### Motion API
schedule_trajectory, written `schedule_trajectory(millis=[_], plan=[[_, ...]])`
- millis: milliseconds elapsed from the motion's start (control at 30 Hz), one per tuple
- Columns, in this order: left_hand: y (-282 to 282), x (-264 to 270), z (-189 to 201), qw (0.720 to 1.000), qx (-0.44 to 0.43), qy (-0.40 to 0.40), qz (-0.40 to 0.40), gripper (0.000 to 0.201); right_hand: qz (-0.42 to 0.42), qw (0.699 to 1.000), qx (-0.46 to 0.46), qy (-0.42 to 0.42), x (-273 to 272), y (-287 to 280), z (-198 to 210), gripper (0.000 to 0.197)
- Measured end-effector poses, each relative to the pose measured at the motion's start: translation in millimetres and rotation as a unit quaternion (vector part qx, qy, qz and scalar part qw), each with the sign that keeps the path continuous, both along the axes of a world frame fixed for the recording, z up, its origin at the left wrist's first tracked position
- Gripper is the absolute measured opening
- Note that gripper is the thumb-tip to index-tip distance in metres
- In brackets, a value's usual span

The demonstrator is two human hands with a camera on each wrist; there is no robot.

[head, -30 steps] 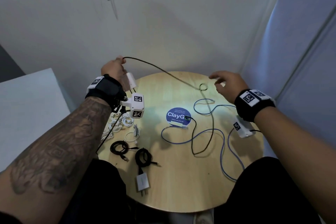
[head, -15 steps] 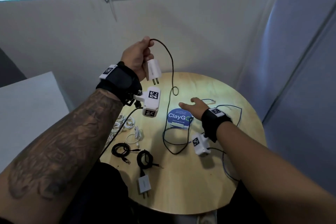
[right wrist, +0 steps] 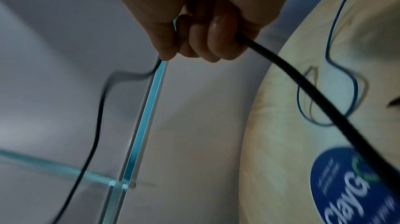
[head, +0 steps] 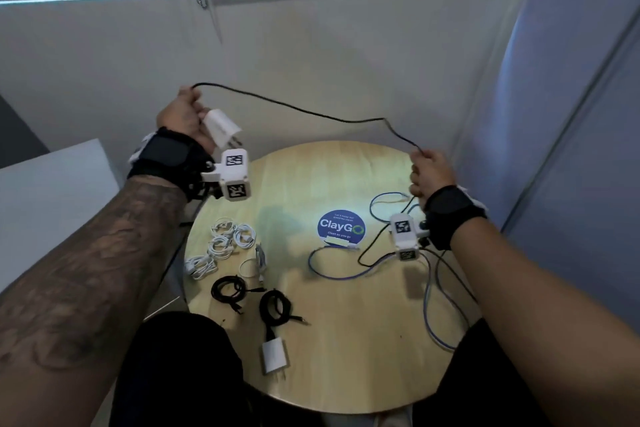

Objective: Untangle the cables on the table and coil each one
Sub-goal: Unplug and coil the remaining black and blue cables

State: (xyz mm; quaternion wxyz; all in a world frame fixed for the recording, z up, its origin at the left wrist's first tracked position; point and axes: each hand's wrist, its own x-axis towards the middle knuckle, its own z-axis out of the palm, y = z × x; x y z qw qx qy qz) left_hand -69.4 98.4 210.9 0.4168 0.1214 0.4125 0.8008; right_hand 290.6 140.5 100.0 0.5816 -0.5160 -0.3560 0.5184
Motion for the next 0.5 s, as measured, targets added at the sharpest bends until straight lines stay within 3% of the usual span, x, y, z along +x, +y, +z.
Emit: schedule_trajectory(millis=[100, 200, 267, 300, 400, 500], plan=[[-7, -24, -5, 0.998, -0.028, 0.023, 0.049, 0.032, 0.014, 0.999, 0.025, -0.042, 31, 2, 9, 0.027], [-11, -20, -10, 0.998, -0.036, 0.029, 0.041, 0.031, 0.028, 0.998, 0.03, -0.048, 40, 1, 17, 0.022], [-19, -4, -10, 0.998, -0.027, 0.044, -0.046, 0.03, -0.005, 0.996, 0.028, -0.088, 42, -1, 19, 0.013], [-24, 9, -11, 0.992, -0.029, 0.067, -0.106, 0.029, -0.027, 0.987, 0.026, -0.153, 43, -3, 18, 0.013], [-41, 59, -17, 0.957, -0.018, 0.121, -0.262, 0.028, -0.08, 0.934, 0.094, -0.336, 30, -18, 11, 0.033], [-54, 108, -41, 0.925, -0.007, 0.148, -0.349, 0.025, 0.025, 0.903, 0.25, -0.348, -10, -52, 12, 0.045]])
